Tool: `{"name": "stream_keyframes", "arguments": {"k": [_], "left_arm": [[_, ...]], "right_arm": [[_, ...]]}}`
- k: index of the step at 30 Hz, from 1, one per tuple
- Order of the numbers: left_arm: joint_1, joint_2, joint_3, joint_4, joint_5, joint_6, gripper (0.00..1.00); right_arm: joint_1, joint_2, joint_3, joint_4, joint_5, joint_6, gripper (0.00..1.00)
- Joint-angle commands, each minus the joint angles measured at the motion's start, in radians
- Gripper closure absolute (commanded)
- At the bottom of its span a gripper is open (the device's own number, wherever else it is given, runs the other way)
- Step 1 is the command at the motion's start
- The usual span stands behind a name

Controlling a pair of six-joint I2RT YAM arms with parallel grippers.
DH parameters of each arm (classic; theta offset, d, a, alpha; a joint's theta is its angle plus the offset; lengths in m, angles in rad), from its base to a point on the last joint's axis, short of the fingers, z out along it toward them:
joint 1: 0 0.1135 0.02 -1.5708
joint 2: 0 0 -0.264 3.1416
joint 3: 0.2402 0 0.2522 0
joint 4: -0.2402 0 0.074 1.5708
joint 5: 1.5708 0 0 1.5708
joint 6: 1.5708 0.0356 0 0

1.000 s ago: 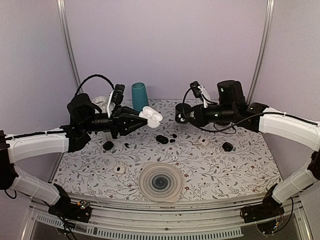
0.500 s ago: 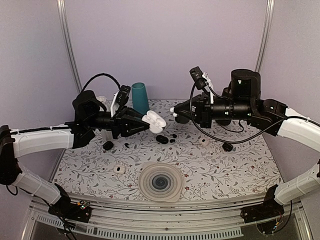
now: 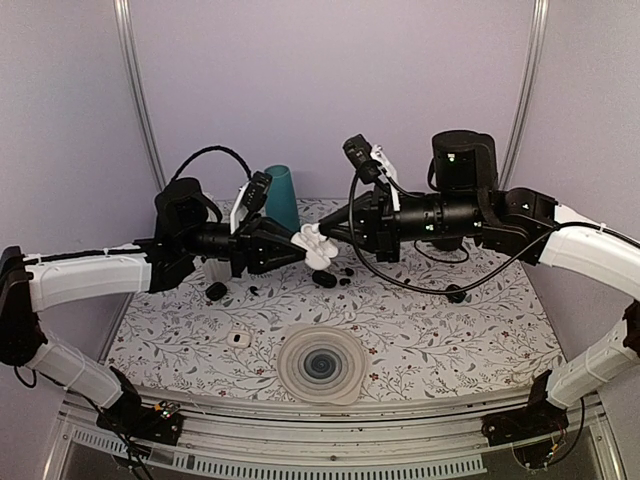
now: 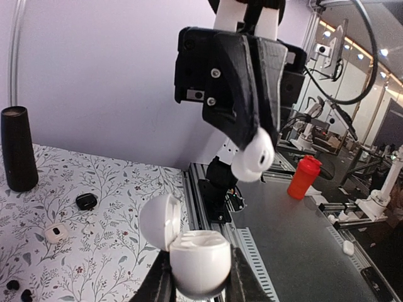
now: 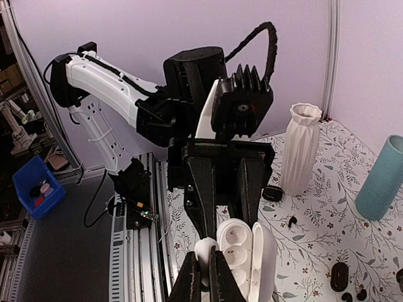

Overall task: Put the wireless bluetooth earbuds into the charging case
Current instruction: Insert the left earbud into the left side groove of the charging case.

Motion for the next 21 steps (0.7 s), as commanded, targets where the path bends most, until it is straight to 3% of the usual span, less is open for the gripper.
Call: {"name": "stream_keyframes", "arguments": {"k": [1, 21], "left_arm": [[-0.02, 0.011, 0.042, -0.029, -0.001, 0.03, 1.0], [-0.05, 0.01, 0.078, -0.069, 0.001, 0.053, 1.0]], "right_arm": [[0.025, 0.042, 0.05, -0.052, 0.045, -0.055, 0.96], [0.048, 0.088, 0.088, -0.12, 0.139, -0.096, 0.96]]}}
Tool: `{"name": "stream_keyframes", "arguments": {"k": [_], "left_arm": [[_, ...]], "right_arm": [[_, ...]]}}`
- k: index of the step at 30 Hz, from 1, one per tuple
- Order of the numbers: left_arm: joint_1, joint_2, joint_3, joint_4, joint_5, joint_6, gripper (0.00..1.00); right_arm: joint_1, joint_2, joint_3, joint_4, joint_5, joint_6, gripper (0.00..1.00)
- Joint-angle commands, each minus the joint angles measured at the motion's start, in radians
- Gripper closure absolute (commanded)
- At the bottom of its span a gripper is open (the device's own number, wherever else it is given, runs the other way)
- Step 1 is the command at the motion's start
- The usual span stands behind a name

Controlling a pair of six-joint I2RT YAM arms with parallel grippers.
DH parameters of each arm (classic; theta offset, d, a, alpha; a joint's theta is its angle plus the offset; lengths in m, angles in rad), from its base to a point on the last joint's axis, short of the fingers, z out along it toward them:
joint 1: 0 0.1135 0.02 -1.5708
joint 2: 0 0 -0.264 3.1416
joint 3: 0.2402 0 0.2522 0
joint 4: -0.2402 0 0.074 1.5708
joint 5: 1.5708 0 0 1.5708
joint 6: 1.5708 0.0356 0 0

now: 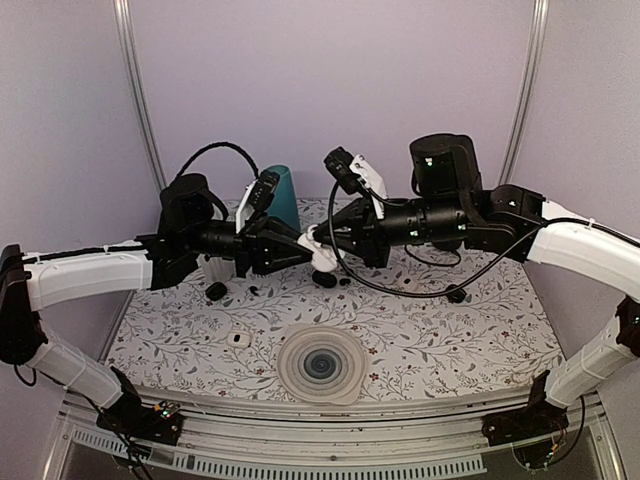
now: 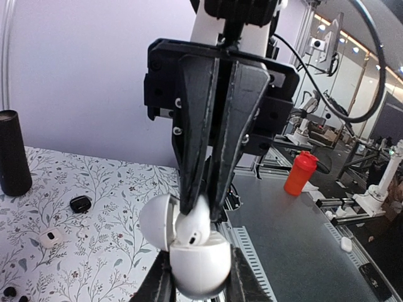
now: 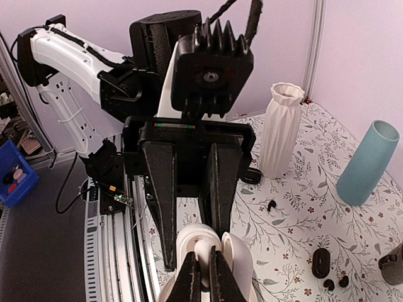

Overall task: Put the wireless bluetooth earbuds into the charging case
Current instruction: Insert the left earbud into the left side groove of the charging case.

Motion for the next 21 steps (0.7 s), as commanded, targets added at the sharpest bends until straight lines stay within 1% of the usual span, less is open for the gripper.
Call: {"name": "stream_keyframes", "arguments": {"k": [1, 9, 17, 20, 21], "left_arm": [[-0.013, 0.0, 0.029, 0.0, 0.0, 0.014, 1.0], [-0.014, -0.003, 0.029, 0.014, 0.0, 0.004, 1.0], [-0.017, -0.031, 0.009, 0.078, -0.014, -0.03, 1.0], [-0.016, -0.043, -0.003, 0.1, -0.024, -0.038, 1.0], [-0.016, -0.044, -0.007, 0.103, -0.026, -0.039, 1.0]], "right_arm": [[0.019, 0.028, 0.032, -0.023, 0.025, -0.022, 0.96], [0.029, 0.044, 0.031, -0.022, 0.03, -0.026, 0.96], [0.037, 0.065, 0.043, -0.047, 0.081, -0.031, 0.94], [0.037, 0.061, 0.043, -0.046, 0.093, -0.03, 0.87], [0.038, 0.06, 0.043, -0.046, 0.098, -0.029, 0.86]]}}
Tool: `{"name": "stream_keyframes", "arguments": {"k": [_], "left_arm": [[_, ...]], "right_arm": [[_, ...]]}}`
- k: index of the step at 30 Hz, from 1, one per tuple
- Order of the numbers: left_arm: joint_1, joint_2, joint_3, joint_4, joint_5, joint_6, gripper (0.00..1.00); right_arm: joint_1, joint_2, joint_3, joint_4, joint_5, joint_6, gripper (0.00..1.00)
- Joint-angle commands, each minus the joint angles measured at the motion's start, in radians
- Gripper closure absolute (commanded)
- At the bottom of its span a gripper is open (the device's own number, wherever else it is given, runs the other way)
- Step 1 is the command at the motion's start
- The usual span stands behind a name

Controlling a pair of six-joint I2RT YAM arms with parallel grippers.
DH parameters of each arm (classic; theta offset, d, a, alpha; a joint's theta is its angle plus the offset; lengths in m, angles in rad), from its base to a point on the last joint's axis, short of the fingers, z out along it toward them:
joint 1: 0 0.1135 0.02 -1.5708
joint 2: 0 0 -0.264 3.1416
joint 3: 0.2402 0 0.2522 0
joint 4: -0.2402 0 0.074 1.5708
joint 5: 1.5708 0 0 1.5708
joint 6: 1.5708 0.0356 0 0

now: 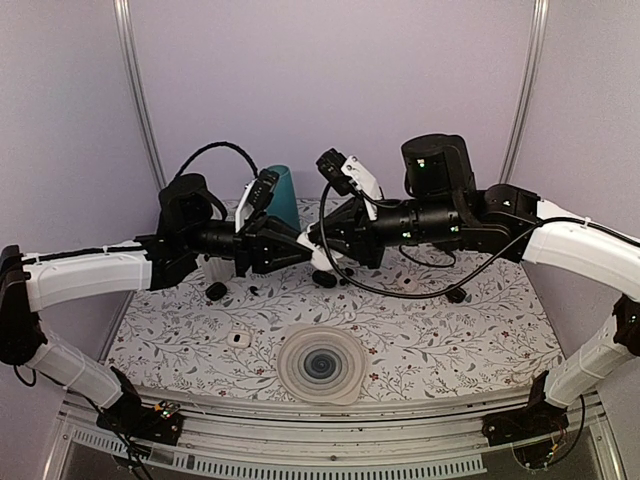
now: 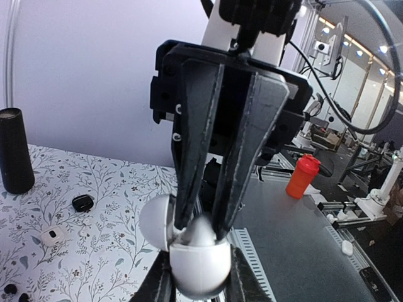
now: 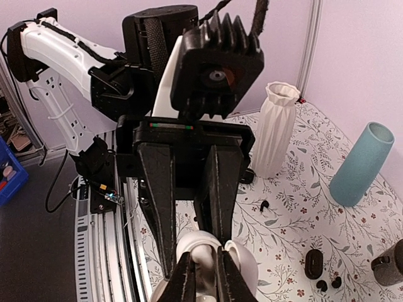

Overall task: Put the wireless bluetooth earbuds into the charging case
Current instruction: Insert the left earbud into the left side groove of the charging case.

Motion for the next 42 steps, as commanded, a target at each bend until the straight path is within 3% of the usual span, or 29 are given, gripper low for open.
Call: {"name": "stream_keyframes", "arguments": {"k": [1, 20, 35, 42], "left_arm": [[-0.016, -0.042, -0.007, 0.102, -0.01, -0.019, 1.0], [-0.007, -0.063, -0.059, 0.102, -0.118, -0.014, 1.0], [-0.005, -0.071, -0.068, 0.104, -0.118, -0.015, 1.0], [-0.005, -0.071, -0.068, 0.107, -0.12, -0.018, 1.0]], "right_arm": [[0.013, 0.025, 0.013, -0.03, 0.045, -0.008, 0.85], [0.013, -0.023, 0.029, 0.025, 0.009, 0.03, 0.83], [0.014, -0.034, 0.033, 0.045, 0.045, 0.064, 0.89], [0.013, -0.02, 0.037, 0.033, 0.032, 0.066, 0.96]]}}
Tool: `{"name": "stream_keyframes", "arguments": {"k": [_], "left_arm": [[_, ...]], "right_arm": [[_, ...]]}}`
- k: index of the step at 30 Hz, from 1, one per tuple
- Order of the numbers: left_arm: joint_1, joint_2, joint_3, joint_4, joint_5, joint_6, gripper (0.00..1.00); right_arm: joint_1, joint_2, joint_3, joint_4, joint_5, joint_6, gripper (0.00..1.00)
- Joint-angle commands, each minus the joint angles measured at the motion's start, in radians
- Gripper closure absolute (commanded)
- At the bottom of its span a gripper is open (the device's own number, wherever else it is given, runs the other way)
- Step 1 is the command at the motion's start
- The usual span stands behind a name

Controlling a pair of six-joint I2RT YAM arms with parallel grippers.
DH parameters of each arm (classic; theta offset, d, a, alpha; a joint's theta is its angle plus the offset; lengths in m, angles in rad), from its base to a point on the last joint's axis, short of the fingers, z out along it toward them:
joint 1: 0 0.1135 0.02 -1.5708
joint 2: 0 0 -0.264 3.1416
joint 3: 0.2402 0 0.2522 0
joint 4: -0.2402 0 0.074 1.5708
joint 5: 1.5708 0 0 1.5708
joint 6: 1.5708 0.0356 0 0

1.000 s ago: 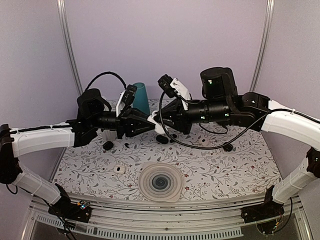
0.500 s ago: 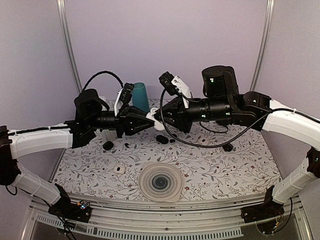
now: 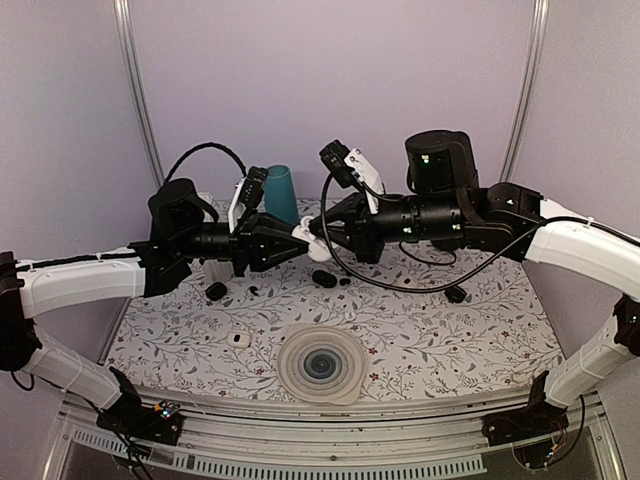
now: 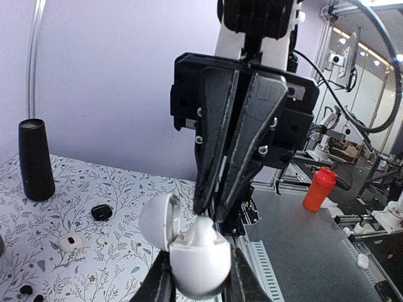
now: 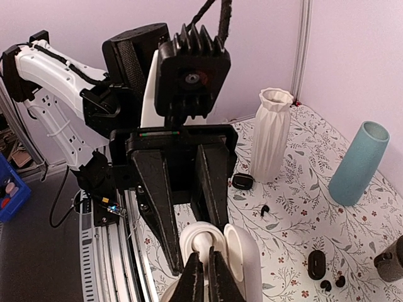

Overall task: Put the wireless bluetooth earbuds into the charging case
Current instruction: Insert the left earbud into the left side groove of the charging case.

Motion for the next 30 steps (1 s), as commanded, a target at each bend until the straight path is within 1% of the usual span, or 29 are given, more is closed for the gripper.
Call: {"name": "stream_keyframes", "arguments": {"k": [1, 23, 30], "left_arm": [[-0.005, -0.021, -0.009, 0.034, -0.008, -0.002, 1.0], [-0.004, -0.04, 0.008, 0.032, -0.046, 0.007, 1.0], [0.002, -0.029, -0.006, 0.027, -0.074, 0.006, 1.0]], "right_arm": [[0.006, -0.012, 0.027, 0.011, -0.001, 0.009, 0.96], [0.01, 0.055, 0.059, -0.04, -0.055, -0.006, 0.97], [0.01, 0.012, 0.057, -0.014, -0.002, 0.008, 0.95]]}}
